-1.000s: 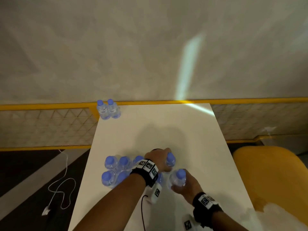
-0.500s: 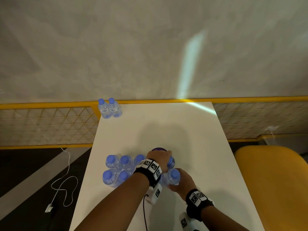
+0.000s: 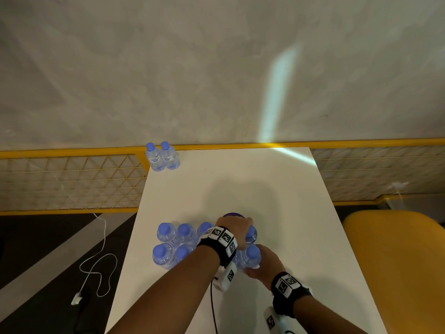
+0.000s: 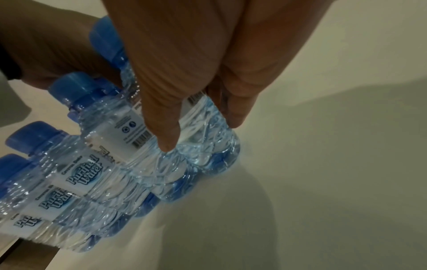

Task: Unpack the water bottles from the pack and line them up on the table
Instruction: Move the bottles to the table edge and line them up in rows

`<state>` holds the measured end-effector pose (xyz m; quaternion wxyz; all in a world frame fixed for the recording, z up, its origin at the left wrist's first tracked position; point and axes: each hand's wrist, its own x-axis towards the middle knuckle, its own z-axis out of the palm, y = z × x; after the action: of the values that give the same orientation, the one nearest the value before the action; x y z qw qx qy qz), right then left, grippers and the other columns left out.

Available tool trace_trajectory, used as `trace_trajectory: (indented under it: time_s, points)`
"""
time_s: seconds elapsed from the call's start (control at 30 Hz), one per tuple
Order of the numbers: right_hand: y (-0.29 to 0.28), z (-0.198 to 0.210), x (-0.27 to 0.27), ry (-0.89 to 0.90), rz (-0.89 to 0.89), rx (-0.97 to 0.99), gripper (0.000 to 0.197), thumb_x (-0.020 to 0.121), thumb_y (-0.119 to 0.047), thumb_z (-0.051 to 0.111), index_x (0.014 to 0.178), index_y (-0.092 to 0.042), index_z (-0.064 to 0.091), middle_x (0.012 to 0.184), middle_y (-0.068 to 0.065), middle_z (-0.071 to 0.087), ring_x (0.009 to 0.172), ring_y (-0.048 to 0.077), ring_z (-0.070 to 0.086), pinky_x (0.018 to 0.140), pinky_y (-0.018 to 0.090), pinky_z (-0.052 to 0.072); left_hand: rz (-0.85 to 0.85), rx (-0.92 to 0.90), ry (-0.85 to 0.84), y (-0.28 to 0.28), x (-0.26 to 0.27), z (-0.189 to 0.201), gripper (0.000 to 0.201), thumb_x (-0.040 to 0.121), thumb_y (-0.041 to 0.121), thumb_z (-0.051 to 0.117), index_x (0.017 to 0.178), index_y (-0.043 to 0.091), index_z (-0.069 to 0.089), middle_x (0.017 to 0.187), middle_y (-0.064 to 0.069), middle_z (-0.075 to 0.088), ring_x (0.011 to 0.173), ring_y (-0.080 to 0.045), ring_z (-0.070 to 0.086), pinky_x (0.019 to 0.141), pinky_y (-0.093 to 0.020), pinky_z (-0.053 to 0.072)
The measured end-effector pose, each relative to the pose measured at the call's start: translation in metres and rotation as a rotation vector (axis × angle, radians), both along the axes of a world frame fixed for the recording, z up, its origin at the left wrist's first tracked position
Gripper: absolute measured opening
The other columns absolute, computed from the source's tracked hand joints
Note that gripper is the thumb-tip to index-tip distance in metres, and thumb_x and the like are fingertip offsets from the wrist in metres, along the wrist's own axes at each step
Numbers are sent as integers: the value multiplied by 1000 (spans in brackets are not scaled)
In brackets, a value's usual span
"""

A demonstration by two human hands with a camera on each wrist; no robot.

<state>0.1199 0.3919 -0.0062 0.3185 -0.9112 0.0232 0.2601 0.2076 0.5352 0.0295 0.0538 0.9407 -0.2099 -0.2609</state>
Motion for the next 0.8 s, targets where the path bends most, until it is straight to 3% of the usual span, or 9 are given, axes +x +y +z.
trace_trajectory:
  time_s: [0.1, 0.17, 0.2, 0.37, 0.5, 0.63, 0.73, 0.8]
  points:
    - [-7, 2, 0, 50, -10, 5, 80, 63, -29, 87, 132, -15, 48, 129, 2, 56, 112, 20, 58, 96, 31, 47, 34, -62, 33, 6, 0, 1, 73, 78, 27, 76, 142, 25, 40, 120, -5, 67, 103, -34, 67, 84, -46, 57]
    - [-17, 2, -1, 75, -22, 10, 107, 58, -32, 89, 145, -15, 29, 145, 4, 41, 125, 19, 50, 104, 30, 42, 76, -143, 54, 14, -1, 6, 77, 79, 26, 74, 146, 27, 38, 127, -5, 65, 108, -35, 65, 83, -44, 55]
    - [-24, 2, 1, 61, -8, -5, 111, 59, -32, 89, 148, -15, 24, 149, 5, 36, 129, 19, 46, 106, 29, 40, 106, -195, 46, 19, -2, 9, 74, 79, 27, 73, 145, 29, 39, 128, -6, 65, 110, -35, 65, 82, -42, 54]
    - [-36, 70, 16, -177, 119, -68, 80, 71, -29, 81, 139, -19, 40, 135, -4, 42, 118, 12, 50, 95, 12, 32, 354, -413, -172, 77, -29, 30, 58, 90, 37, 65, 145, 28, 50, 140, 2, 60, 126, -24, 53, 102, -42, 49]
    - [7, 132, 40, -303, 319, 62, 49, 75, -29, 74, 121, -23, 56, 114, -8, 53, 100, 8, 56, 80, 5, 36, 504, -355, -365, 138, -62, 40, 35, 90, 38, 61, 123, 29, 64, 124, 10, 62, 116, -19, 54, 93, -40, 53]
    - [90, 159, 69, -280, 565, 75, 42, 79, -35, 66, 119, -26, 58, 111, -4, 55, 97, 14, 57, 88, 30, 47, 607, -164, -293, 183, -84, 41, 29, 94, 36, 60, 122, 32, 59, 120, 6, 56, 115, -20, 55, 90, -35, 52]
    - [162, 149, 89, -265, 747, -65, 38, 86, -30, 65, 123, -25, 57, 116, 4, 53, 105, 22, 55, 94, 37, 46, 690, -108, -184, 199, -94, 35, 35, 96, 36, 62, 128, 23, 56, 123, 0, 59, 117, -23, 60, 91, -34, 51]
    - [205, 136, 99, -256, 838, -156, 40, 87, -26, 66, 126, -24, 57, 122, 8, 52, 111, 26, 54, 96, 38, 46, 693, -135, -135, 206, -99, 27, 35, 96, 38, 63, 128, 26, 60, 122, 1, 60, 112, -20, 64, 92, -32, 52]
